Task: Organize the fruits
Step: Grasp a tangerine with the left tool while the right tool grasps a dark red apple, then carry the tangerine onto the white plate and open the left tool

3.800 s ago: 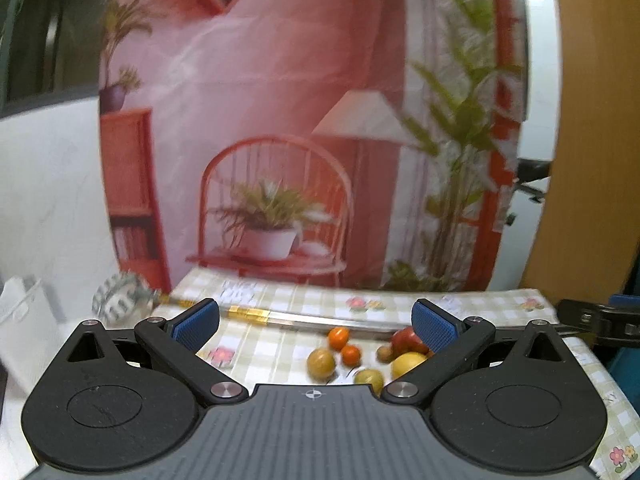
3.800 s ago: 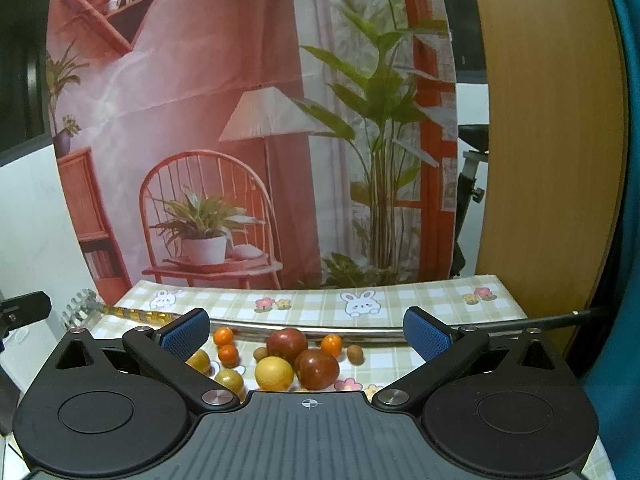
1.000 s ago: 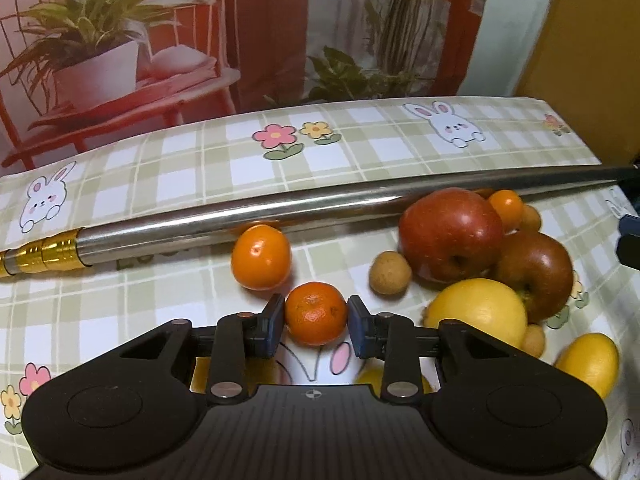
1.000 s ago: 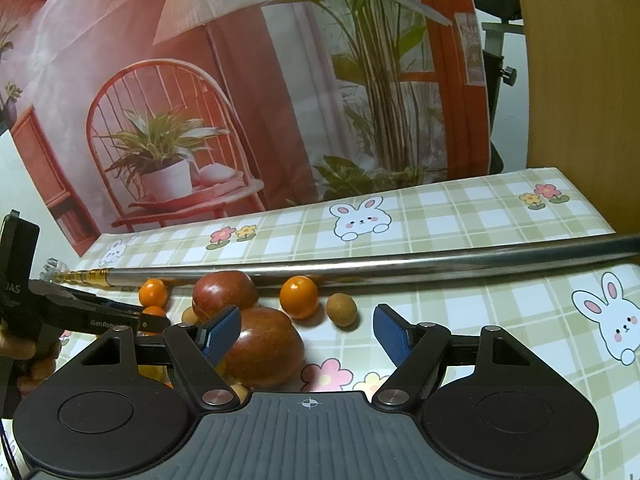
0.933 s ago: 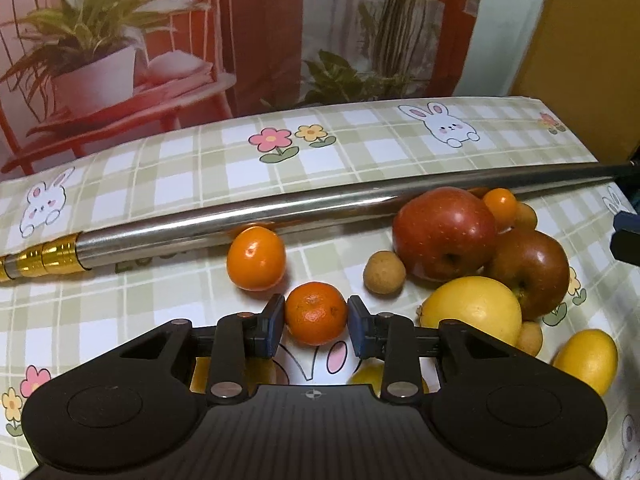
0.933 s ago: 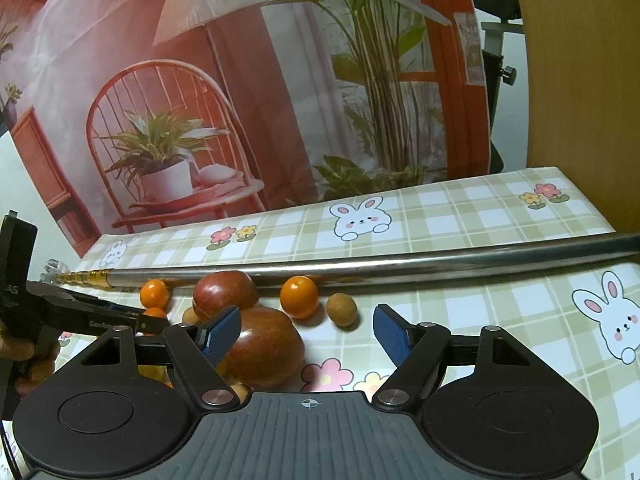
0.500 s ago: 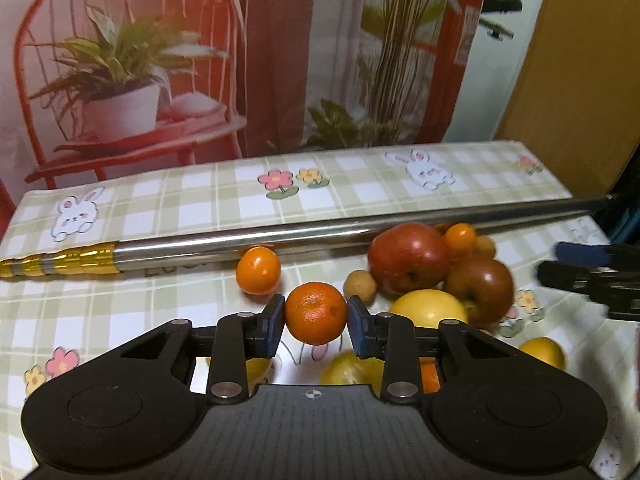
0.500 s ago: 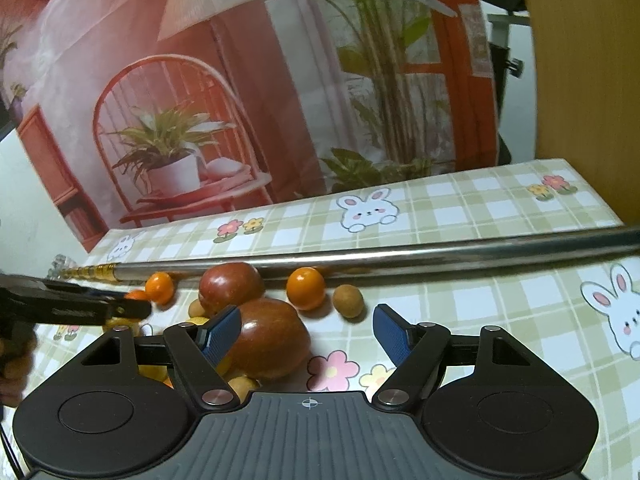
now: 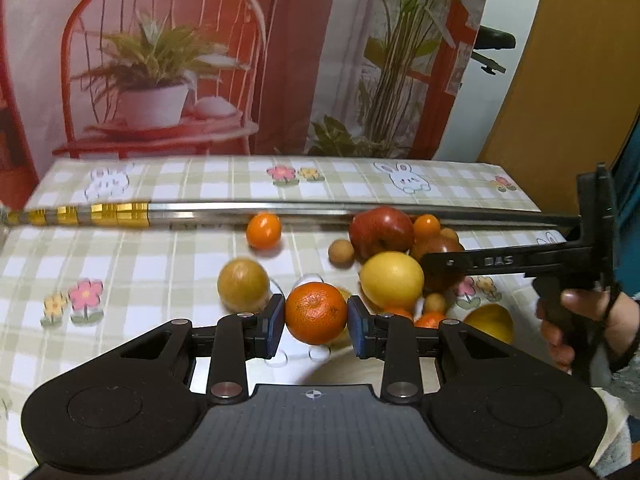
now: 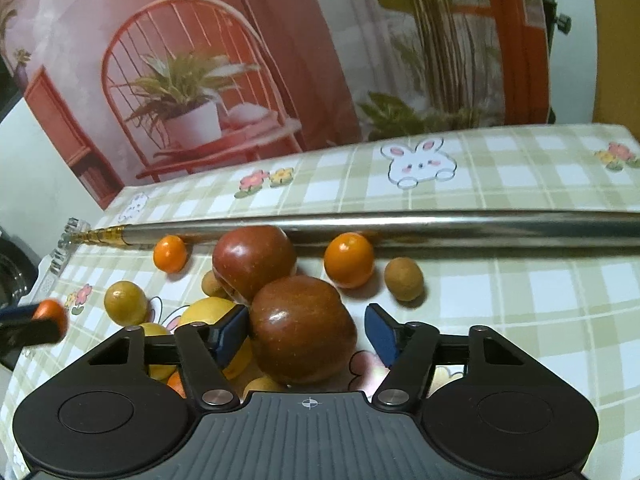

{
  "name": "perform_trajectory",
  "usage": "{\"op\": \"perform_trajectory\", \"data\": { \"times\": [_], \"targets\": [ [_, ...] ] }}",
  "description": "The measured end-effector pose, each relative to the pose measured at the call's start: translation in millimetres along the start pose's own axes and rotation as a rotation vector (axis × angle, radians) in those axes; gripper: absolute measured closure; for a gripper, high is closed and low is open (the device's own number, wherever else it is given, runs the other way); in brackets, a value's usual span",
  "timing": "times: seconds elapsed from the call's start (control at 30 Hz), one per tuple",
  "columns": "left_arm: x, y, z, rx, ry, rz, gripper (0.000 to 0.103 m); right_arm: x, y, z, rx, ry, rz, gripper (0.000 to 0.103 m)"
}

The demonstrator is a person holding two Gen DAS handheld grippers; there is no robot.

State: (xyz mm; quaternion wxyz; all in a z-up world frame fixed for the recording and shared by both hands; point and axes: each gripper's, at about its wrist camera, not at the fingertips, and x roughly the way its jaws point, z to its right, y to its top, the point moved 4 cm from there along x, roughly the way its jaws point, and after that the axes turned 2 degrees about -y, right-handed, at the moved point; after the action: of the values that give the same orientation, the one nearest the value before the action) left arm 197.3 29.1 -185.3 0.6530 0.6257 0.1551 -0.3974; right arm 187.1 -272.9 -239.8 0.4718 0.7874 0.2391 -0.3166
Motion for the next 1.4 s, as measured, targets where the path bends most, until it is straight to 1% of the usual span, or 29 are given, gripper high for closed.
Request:
{"op": "perform_trajectory", "data": {
  "times": [0.03,0.1,0.17,0.27,0.5,0.6,0.67,0.77,0.83,0.97,1.07,1.17,1.3,1.4],
  "targets": [
    [1,-3,-1,-0.010,-0.009,-0.011,0.068,3,-1,-1,0.000,0.000,-0.010,0.046],
    [2,-8,-2,-0.010,-0.002,-0.021,0.068,10,-5,-5,-0.033,-0.024,-0.027,0.047],
    [1,-10,-2,-0.003,0.006,-0.019,0.068,9,-7,-8,-0.050,-0.036,-0.019,0.048],
    [-5,-12,-2,-0.003,-0.005,-0.006,0.068,4,-8,-8,-0.036,-0.054,-0.014,0.048],
    [-18,-30,-2,0.001,-0.016,-0.010,0.068,-35,-10,-4,-0.005,-0.043,0.042,0.048],
    [-22,-40,-2,0.020,-0.019,-0.021,0.068,-57,-15,-13,-0.022,-0.030,0.064,0.048],
    [-24,-48,-1,0.036,-0.019,-0.035,0.067,-70,-21,-23,-0.042,0.002,0.070,0.048],
    [-25,-58,-1,0.062,-0.016,-0.055,0.067,-83,-35,-39,-0.078,0.054,0.045,0.048],
    [-25,-63,-2,0.071,-0.017,-0.062,0.067,-86,-44,-49,-0.103,0.070,0.017,0.048],
    [-23,-71,-3,0.072,-0.032,-0.084,0.067,-87,-61,-73,-0.213,0.069,-0.033,0.048],
    [-21,-76,-2,0.086,-0.031,-0.101,0.067,-84,-73,-88,-0.273,0.090,-0.075,0.048],
    [-20,-79,-1,0.088,-0.040,-0.110,0.067,-80,-82,-100,-0.336,0.082,-0.107,0.048],
    [-15,-84,-1,0.091,-0.037,-0.129,0.067,-77,-90,-107,-0.375,0.090,-0.140,0.048],
    [-14,-85,0,0.097,-0.029,-0.141,0.067,-72,-94,-108,-0.396,0.079,-0.159,0.048]
  ]
}}
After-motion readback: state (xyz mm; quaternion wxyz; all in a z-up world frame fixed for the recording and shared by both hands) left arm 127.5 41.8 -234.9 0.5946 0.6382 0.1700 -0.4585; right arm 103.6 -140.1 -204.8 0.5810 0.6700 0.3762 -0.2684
